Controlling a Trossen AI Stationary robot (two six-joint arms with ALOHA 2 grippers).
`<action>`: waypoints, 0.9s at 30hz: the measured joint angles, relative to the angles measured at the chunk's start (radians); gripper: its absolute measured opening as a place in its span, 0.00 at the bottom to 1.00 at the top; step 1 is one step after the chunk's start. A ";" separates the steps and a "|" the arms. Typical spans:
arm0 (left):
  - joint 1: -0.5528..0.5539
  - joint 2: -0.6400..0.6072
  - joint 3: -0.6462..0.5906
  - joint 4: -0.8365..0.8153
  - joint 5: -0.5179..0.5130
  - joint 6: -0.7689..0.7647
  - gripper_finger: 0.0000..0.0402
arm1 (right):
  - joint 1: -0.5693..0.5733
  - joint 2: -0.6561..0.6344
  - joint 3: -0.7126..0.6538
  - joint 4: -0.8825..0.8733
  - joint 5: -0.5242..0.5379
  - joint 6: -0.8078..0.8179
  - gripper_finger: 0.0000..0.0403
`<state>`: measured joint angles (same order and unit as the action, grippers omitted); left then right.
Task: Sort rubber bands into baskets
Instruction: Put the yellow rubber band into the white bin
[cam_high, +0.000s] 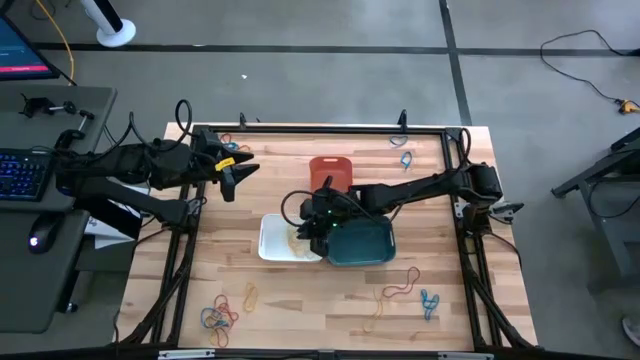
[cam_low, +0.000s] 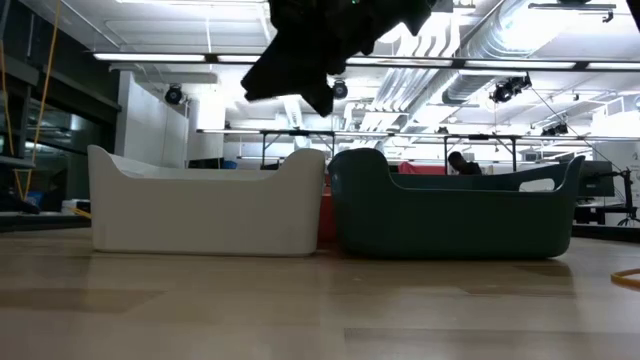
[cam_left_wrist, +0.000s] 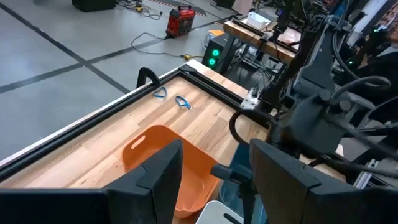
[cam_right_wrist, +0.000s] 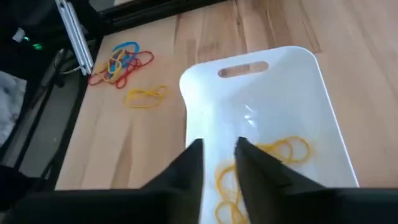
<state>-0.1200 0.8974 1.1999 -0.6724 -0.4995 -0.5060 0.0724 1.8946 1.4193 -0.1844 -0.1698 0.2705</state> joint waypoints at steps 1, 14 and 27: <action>0.000 0.000 0.000 0.008 0.000 0.002 0.45 | 0.001 0.000 0.000 0.000 0.005 0.008 0.25; 0.139 0.144 0.001 -0.144 0.074 -0.132 0.45 | -0.063 -0.205 -0.001 -0.266 0.027 -0.048 0.55; 0.839 0.696 -0.023 -0.602 0.409 0.134 0.45 | -0.092 -0.537 0.000 -0.588 0.294 0.071 0.55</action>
<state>0.7190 1.5937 1.1767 -1.2747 -0.0904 -0.3724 -0.0191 1.3577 1.4193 -0.7726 0.1241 0.3419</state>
